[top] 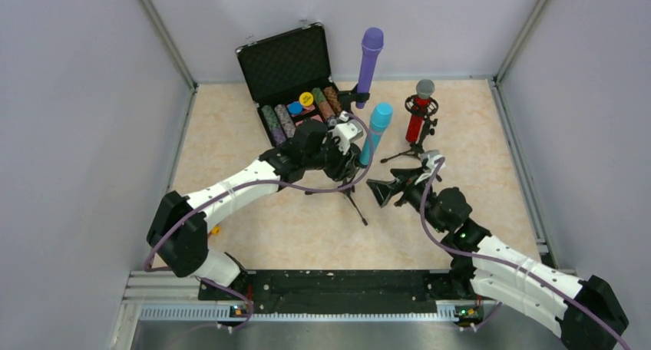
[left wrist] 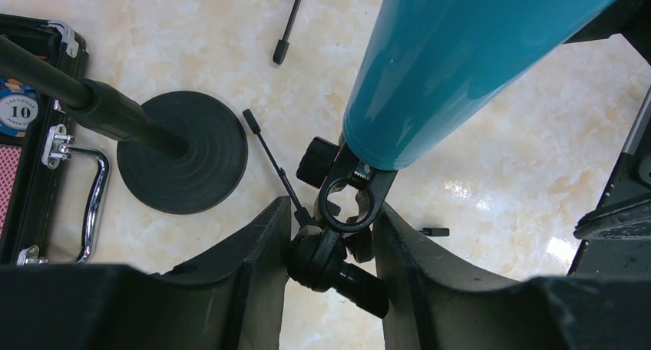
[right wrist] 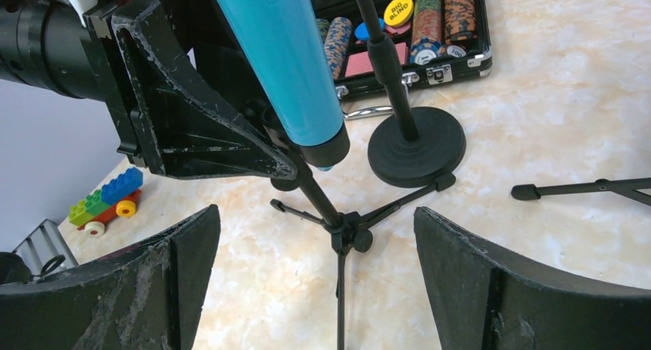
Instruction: Attach the microphones to the stand
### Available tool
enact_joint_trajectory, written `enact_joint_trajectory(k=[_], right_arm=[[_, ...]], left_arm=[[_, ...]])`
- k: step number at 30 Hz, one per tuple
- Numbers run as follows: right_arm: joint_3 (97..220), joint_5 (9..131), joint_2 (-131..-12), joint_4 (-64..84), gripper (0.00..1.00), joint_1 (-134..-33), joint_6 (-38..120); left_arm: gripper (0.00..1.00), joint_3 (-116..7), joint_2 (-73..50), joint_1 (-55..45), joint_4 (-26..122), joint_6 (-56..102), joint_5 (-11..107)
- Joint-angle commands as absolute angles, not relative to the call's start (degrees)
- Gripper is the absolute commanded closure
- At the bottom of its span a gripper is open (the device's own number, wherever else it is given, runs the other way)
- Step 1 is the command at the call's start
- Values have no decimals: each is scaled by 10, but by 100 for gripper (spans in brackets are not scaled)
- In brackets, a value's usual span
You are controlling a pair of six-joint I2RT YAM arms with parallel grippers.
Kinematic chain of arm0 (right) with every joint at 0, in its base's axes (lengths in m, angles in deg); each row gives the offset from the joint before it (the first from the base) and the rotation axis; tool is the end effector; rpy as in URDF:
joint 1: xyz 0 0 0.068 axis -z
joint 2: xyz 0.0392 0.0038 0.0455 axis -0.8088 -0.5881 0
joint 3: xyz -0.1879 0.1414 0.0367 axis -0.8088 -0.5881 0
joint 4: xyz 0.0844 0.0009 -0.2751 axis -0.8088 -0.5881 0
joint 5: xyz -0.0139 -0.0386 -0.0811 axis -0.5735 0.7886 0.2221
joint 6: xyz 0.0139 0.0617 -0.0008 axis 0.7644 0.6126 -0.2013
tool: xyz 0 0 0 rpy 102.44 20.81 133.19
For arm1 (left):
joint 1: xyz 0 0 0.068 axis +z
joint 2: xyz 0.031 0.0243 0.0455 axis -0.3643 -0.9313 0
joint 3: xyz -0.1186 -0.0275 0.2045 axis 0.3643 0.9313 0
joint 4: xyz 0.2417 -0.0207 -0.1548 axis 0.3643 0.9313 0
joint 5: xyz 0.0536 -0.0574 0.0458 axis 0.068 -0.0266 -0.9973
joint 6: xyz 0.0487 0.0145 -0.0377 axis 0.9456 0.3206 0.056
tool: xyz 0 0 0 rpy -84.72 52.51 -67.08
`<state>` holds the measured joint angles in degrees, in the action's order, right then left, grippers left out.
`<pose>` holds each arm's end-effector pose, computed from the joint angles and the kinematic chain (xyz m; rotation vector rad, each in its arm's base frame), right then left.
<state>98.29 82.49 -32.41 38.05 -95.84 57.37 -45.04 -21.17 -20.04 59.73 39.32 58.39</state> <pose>0.1837 0.1595 0.1995 -0.2017 1.6000 0.8284 0.2732 -0.2614 0.2300 1.0280 1.9188 -0.7143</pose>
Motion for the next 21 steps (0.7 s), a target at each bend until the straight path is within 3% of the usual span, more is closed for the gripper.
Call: enact_joint_trajectory(k=[1, 21], right_arm=[[981, 818, -322, 407, 7, -962, 564], [957, 710, -408, 501, 2, -962, 468]], left_arm=[[100, -461, -200, -201, 591, 387, 589], [100, -474, -145, -201, 609, 376, 597]])
